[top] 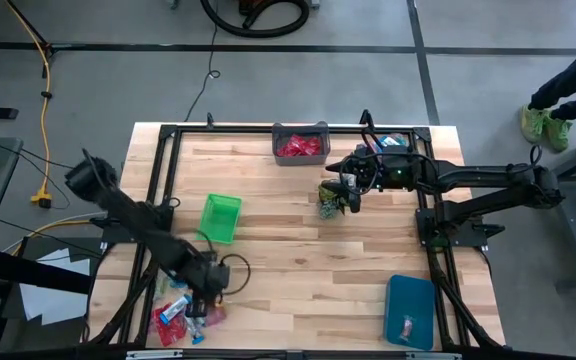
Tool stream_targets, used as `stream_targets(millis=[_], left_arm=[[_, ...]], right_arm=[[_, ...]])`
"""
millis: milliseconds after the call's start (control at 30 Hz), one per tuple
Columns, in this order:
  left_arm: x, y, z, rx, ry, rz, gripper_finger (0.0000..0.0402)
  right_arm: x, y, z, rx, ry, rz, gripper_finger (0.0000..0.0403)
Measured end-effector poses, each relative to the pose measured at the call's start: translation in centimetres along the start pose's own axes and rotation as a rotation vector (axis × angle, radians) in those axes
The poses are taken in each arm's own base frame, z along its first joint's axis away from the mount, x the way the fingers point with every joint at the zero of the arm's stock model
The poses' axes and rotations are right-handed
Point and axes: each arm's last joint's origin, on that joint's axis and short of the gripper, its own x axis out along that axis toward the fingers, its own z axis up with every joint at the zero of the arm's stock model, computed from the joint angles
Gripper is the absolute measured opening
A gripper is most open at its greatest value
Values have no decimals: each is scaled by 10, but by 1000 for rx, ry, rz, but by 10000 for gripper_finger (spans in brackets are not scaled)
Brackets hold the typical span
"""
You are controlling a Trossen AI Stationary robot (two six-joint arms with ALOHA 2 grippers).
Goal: Sort candy
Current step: Put the red candy into the black transparent bin
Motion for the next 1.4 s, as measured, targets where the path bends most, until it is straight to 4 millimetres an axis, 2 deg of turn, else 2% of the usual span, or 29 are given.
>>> stream_targets(millis=[133, 233, 433, 633, 767, 867, 1033, 1200, 1300, 1400], left_arm=[[-46, 13, 9, 29, -155, -77, 2], [-84, 27, 17, 65, -316, -48, 1], [-147, 70, 43, 137, -658, 256, 0], [-184, 131, 77, 108, -943, 557, 0], [-199, 168, 93, 56, -1091, 590, 0], [-202, 184, 101, 41, -1158, 535, 0], [-199, 187, 104, 67, -1159, 464, 0], [-198, 184, 105, 96, -1158, 471, 0], [-198, 188, 110, 86, -1173, 581, 0], [-193, 205, 121, 34, -1118, 712, 0]], right_arm=[[0, 0, 0, 0, 0, 0, 268], [0, 0, 0, 0, -4, 1, 268], [0, 1, 5, 59, -49, 13, 268], [0, 2, 8, 78, -81, 23, 268], [0, 2, 9, 118, -88, 27, 268], [0, 2, 9, 120, -89, 27, 268], [-1, 2, 9, 119, -96, 29, 268], [-1, 2, 10, 118, -97, 30, 268], [-1, 2, 10, 97, -101, 29, 268], [-1, 2, 11, 79, -115, 22, 268]])
